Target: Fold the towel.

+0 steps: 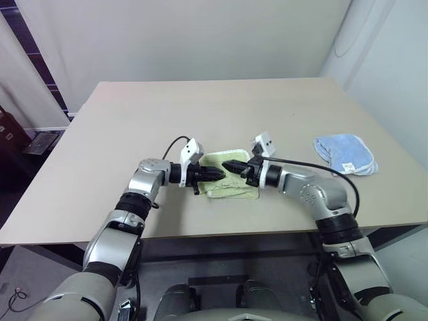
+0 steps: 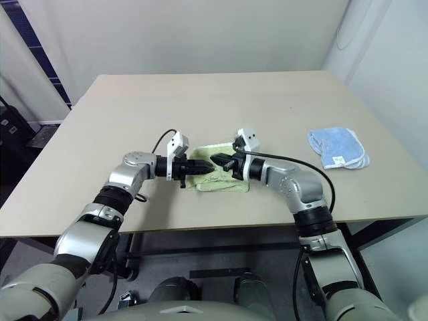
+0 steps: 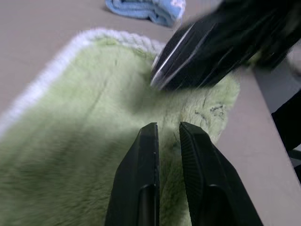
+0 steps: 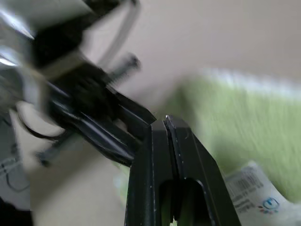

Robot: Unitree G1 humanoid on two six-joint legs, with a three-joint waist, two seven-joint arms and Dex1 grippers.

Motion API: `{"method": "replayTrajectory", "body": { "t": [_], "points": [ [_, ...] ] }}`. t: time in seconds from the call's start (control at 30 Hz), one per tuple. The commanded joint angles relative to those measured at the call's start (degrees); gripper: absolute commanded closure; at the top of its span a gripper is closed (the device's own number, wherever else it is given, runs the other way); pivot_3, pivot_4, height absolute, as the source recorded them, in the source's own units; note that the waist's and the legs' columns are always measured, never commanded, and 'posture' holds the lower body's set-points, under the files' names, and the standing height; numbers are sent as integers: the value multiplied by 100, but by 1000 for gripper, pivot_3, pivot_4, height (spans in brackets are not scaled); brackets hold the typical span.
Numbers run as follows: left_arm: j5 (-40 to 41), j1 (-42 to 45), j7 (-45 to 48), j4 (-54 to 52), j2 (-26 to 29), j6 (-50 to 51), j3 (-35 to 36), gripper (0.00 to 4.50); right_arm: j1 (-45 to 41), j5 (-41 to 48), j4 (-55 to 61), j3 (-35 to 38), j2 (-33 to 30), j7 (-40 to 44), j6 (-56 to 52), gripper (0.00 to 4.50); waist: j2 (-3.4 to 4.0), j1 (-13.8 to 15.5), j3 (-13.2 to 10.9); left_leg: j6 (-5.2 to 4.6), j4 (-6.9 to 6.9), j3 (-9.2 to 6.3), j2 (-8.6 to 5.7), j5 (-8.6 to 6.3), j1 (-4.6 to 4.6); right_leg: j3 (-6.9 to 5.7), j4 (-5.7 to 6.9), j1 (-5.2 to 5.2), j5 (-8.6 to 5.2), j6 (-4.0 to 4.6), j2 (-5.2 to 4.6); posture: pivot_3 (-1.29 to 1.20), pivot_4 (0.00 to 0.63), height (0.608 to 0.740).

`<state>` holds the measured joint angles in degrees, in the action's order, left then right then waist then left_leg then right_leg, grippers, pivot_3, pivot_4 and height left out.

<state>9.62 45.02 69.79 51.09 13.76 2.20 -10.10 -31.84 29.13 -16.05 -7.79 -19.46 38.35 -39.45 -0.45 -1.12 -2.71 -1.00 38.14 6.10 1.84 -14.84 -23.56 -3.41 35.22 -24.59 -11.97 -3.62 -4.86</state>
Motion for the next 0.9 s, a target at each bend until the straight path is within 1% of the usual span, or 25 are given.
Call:
{"method": "replayTrajectory", "body": {
  "t": [0.03,0.2,0.33,0.37,0.43,0.47,0.57,0.6,0.63,0.67,0.7,0.73,0.8,0.83,0.9],
  "points": [
    [-359,-34,-26,468,-44,-567,-119,3733,-26,-452,-764,-9,68,141,538,4500,0,4,0,0,0,0,0,0,0,0,0,0,1,-1,0,0,0,740],
    [-250,-55,271,653,-121,-506,88,3733,201,-926,-1173,-140,72,242,832,4500,-3,1,12,0,0,-2,3,0,11,0,0,11,4,-8,2,0,0,740],
    [85,176,253,610,-135,-57,507,3733,245,-785,-801,119,113,302,832,4500,-5,7,16,1,8,-6,7,0,16,-2,2,20,-2,5,0,0,0,740],
    [183,224,303,549,-113,130,604,3567,241,-705,-639,205,120,328,805,4500,-5,8,16,1,9,-6,7,0,16,-2,2,20,-2,4,-1,0,0,740],
    [356,274,524,320,16,565,729,3183,222,-448,-171,453,147,331,651,4108,-4,4,15,1,9,-6,6,0,12,-2,3,15,-2,4,-2,0,0,740],
    [534,322,589,189,96,928,873,2908,184,-260,62,655,191,245,516,3934,-3,0,13,1,9,-6,6,0,8,-2,4,11,0,1,-2,0,0,740],
    [943,464,655,-105,419,1938,1244,1843,200,273,897,1094,215,154,90,2936,-3,-10,8,0,7,-8,7,0,-4,-2,10,-4,7,-13,1,0,0,740],
    [971,479,615,-166,543,2174,1294,1501,221,447,1156,1210,205,118,-84,2570,-2,-13,8,0,7,-8,8,0,-6,-2,11,-7,8,-15,3,0,0,740],
    [997,492,565,-205,668,2416,1343,1042,242,626,1394,1329,193,75,-258,2114,-2,-16,8,0,5,-9,9,0,-5,-2,12,-7,8,-16,5,0,0,740],
    [1022,505,531,-216,795,2673,1382,728,262,821,1618,1459,187,22,-430,1822,-2,-15,9,0,3,-10,10,0,-4,-2,12,-6,8,-16,8,0,0,740],
    [1035,533,491,-180,929,2975,1403,327,267,1010,1803,1603,194,-67,-602,1411,-2,-12,9,0,1,-12,12,0,-2,-2,12,-5,8,-16,9,0,0,740],
    [1044,595,482,-96,1083,3428,1398,33,255,1236,1933,1774,170,-185,-876,1109,-2,-11,8,0,1,-12,12,0,0,-3,13,-5,8,-15,9,0,0,740],
    [956,679,381,53,1257,3934,1322,0,251,1488,2055,1942,134,-380,-1276,281,-2,-11,8,1,2,-12,13,0,0,-3,13,-4,7,-14,9,0,0,740],
    [884,766,224,244,1284,4150,1299,0,262,1628,2070,2034,127,-464,-1464,41,-2,0,8,1,2,-12,13,0,1,-3,11,-2,7,-13,8,0,0,740],
    [827,958,-51,584,1261,4596,1314,0,303,1875,2085,2200,124,-601,-1744,41,-3,28,8,1,5,-13,11,0,2,-4,9,2,-1,1,4,0,0,740]
  ]
}}
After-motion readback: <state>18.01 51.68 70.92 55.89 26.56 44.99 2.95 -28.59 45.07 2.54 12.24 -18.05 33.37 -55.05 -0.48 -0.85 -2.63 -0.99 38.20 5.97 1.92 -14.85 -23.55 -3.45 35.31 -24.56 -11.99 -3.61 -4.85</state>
